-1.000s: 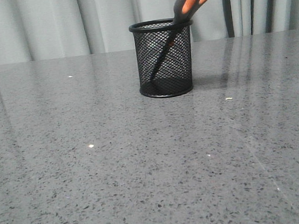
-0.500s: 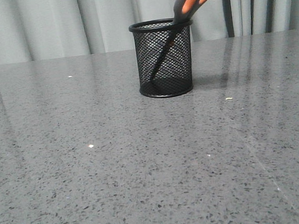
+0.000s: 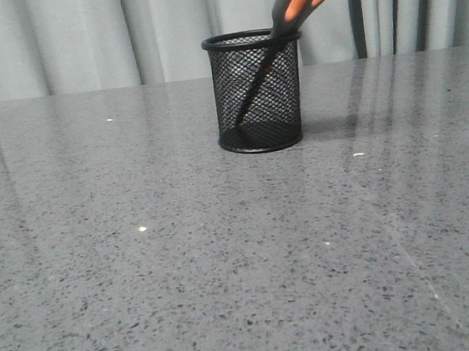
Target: Put scissors into bucket
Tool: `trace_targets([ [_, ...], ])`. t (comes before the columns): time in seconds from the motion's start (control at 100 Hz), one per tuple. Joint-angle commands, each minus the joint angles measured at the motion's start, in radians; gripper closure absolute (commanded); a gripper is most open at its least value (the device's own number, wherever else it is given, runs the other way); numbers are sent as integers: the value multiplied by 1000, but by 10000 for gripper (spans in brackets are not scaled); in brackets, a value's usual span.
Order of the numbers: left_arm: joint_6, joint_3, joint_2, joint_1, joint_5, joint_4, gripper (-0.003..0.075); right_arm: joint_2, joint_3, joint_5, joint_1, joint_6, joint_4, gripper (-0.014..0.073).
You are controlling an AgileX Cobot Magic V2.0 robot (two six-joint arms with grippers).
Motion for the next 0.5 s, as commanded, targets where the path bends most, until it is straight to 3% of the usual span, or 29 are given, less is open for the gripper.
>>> trace_targets([
  [0.0, -11, 41, -27, 0, -79, -9, 740, 9, -23, -78, -6, -9, -4, 645],
  [0.26, -11, 41, -27, 0, -79, -9, 740, 9, 18, -95, -28, -2, -40, 644],
  [0.41, -11, 41, -27, 0, -79, -9, 740, 7, 146, -127, -140, 225, -194, 645],
  [0.49, -11, 41, -27, 0, -79, -9, 740, 0, 203, -123, -202, 267, -238, 645],
])
